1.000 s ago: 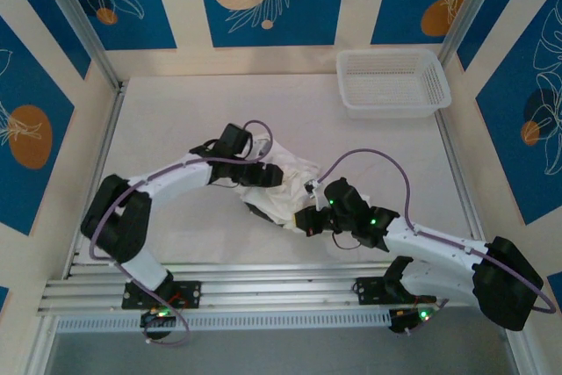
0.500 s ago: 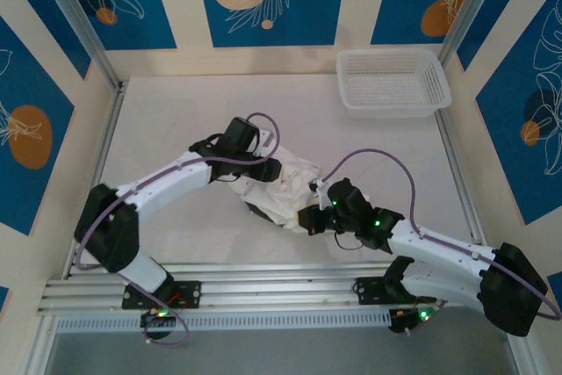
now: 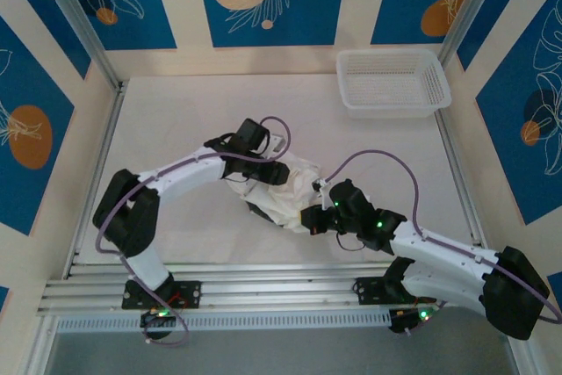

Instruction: Fold the inside-out t-shirt

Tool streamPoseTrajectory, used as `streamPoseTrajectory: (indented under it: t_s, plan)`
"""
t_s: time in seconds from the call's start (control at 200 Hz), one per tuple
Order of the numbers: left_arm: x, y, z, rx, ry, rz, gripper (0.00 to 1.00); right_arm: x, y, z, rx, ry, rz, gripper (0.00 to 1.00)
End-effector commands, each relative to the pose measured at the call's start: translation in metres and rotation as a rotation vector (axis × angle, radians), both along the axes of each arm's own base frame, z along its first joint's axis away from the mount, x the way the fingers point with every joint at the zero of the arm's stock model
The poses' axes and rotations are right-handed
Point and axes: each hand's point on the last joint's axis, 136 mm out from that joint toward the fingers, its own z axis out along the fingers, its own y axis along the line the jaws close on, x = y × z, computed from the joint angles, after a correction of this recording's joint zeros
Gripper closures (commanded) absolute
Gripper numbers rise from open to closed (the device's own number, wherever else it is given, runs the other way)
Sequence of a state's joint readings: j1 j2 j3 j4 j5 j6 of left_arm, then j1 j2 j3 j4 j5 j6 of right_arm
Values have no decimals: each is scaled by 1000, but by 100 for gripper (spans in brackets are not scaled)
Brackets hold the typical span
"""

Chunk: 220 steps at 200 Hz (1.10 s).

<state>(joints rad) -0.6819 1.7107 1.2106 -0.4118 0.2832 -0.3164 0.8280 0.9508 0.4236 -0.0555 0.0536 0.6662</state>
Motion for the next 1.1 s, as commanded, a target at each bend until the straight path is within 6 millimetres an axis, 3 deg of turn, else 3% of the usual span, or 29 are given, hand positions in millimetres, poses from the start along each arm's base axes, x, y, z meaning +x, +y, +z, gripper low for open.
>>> streamPoseTrajectory:
  t_s: [0.0,0.035,0.095,0.2,0.285,0.385,0.48,0.59,0.705,0.825,0.93,1.095]
  plan:
    - [-2,-13,5,-28,26,-29,59,1,-6,-2,-12,7,-30,99]
    - [-2,-15,7,-42,29,-26,71,1,-7,-4,-15,11,-34,99]
    - [-2,-21,23,-112,41,-15,100,-2,-9,-8,-23,23,-35,100]
    - [2,-35,90,-371,48,16,100,-13,-15,-38,-39,75,-55,98]
    - [4,-32,143,-505,4,27,100,-27,-22,-61,-52,130,-80,95]
    - [-2,-27,176,-533,-41,3,100,-29,-24,-55,-69,119,-92,83]
    - [-10,-26,180,-545,-30,-16,100,-17,-25,-21,-82,11,-84,69]
    - [-14,-21,170,-525,-19,-4,100,4,-35,36,-108,-196,-106,59]
    - [-20,-17,165,-518,-7,-5,100,17,-34,93,-61,-406,-70,42]
    - [-23,-14,167,-510,-20,0,100,40,-33,141,-53,-596,-73,35]
    - [-25,-14,170,-517,-20,-12,100,68,-30,152,-84,-661,-50,33]
    - [-33,-13,176,-516,-24,-42,100,112,-26,127,-78,-481,65,29]
